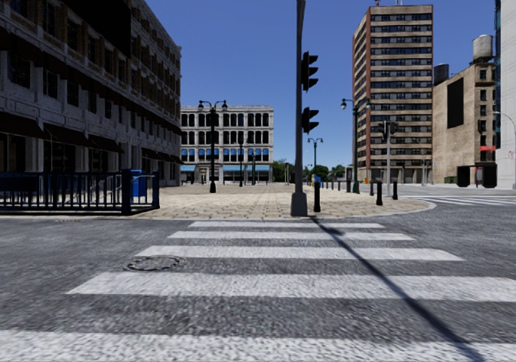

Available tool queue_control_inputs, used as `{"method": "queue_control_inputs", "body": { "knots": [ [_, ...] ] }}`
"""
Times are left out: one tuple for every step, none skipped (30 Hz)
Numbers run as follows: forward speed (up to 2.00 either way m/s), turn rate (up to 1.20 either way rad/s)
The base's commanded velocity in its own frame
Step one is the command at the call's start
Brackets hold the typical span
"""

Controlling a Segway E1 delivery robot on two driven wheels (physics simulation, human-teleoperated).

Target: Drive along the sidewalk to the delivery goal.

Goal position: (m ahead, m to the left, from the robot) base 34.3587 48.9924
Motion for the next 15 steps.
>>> {"method": "queue_control_inputs", "body": {
  "knots": [
    [2.0, 0.0],
    [2.0, 0.0],
    [2.0, 0.0],
    [2.0, 0.0],
    [2.0, 0.0],
    [2.0, 0.0],
    [2.0, 0.0],
    [2.0, 0.0],
    [2.0, 0.0],
    [2.0, 0.0],
    [2.0, 0.0],
    [2.0, 0.0],
    [2.0, 0.0],
    [2.0, 0.0],
    [2.0, 0.0]
  ]
}}
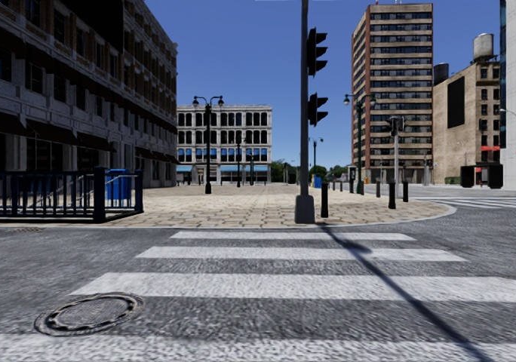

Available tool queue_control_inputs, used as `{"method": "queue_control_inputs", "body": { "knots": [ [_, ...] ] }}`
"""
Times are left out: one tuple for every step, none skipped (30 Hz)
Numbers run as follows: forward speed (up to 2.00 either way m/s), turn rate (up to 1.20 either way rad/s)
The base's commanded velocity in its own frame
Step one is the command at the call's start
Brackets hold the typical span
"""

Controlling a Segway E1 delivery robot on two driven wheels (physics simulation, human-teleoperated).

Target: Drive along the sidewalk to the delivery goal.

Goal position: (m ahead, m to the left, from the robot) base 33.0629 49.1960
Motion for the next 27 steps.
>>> {"method": "queue_control_inputs", "body": {
  "knots": [
    [2.0, 0.0],
    [2.0, 0.0],
    [2.0, 0.0],
    [2.0, 0.0],
    [2.0, 0.0],
    [2.0, 0.0],
    [2.0, 0.0],
    [2.0, 0.0],
    [2.0, 0.0],
    [2.0, 0.0],
    [2.0, 0.0],
    [2.0, 0.0],
    [2.0, 0.0],
    [2.0, 0.0],
    [2.0, 0.0],
    [2.0, 0.0],
    [2.0, 0.0],
    [2.0, 0.0],
    [2.0, 0.0],
    [2.0, 0.0],
    [2.0, 0.0],
    [2.0, 0.0],
    [2.0, 0.0],
    [2.0, 0.0],
    [2.0, 0.0],
    [2.0, 0.0],
    [2.0, 0.0]
  ]
}}
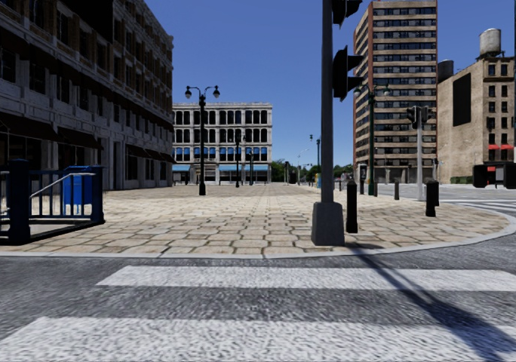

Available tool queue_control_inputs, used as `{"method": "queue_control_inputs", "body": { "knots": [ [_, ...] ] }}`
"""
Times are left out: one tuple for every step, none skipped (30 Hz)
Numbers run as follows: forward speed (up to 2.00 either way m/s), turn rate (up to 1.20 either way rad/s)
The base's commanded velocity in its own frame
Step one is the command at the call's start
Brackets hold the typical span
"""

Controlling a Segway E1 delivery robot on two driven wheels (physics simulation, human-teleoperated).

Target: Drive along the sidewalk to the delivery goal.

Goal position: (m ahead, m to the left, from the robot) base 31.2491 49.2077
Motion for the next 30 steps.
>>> {"method": "queue_control_inputs", "body": {
  "knots": [
    [2.0, 0.06],
    [2.0, 0.06],
    [2.0, 0.11],
    [2.0, 0.14],
    [2.0, 0.14],
    [2.0, 0.19],
    [2.0, 0.21],
    [2.0, 0.22],
    [2.0, 0.22],
    [2.0, 0.22],
    [2.0, 0.22],
    [2.0, 0.22],
    [2.0, 0.22],
    [2.0, 0.22],
    [2.0, 0.22],
    [2.0, 0.22],
    [2.0, 0.23],
    [2.0, 0.24],
    [2.0, 0.24],
    [2.0, 0.26],
    [2.0, 0.27],
    [2.0, 0.27],
    [2.0, 0.28],
    [2.0, 0.28],
    [2.0, 0.28],
    [2.0, 0.28],
    [2.0, 0.28],
    [2.0, 0.28],
    [2.0, 0.28],
    [2.0, 0.28]
  ]
}}
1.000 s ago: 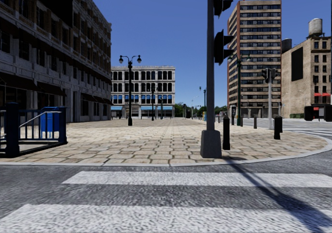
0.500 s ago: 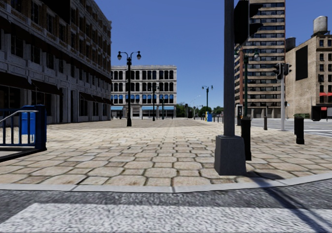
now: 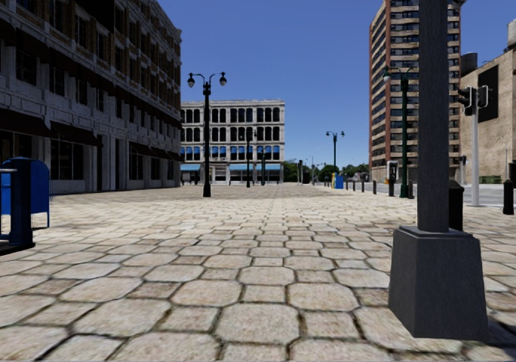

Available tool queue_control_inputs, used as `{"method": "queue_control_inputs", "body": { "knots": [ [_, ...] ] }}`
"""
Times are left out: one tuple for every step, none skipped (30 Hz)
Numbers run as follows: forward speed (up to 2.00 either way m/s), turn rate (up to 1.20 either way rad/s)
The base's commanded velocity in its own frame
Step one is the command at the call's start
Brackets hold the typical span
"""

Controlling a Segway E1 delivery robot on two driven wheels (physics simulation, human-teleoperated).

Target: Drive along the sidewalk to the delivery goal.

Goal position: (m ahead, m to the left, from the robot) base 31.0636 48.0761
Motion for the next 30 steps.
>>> {"method": "queue_control_inputs", "body": {
  "knots": [
    [1.96, 0.28],
    [1.89, 0.28],
    [1.82, 0.28],
    [1.82, 0.28],
    [1.76, 0.28],
    [1.73, 0.28],
    [1.73, 0.28],
    [1.72, 0.28],
    [1.72, 0.28],
    [1.72, 0.28],
    [1.72, 0.28],
    [1.72, 0.28],
    [1.72, 0.28],
    [1.72, 0.28],
    [1.71, 0.28],
    [1.71, 0.24],
    [1.71, 0.19],
    [1.71, 0.19],
    [1.71, 0.14],
    [1.71, 0.14],
    [1.71, 0.14],
    [1.71, 0.14],
    [1.71, 0.14],
    [1.71, 0.14],
    [1.71, 0.14],
    [1.72, 0.14],
    [1.72, 0.14],
    [1.73, 0.14],
    [1.73, 0.14],
    [1.73, 0.14]
  ]
}}
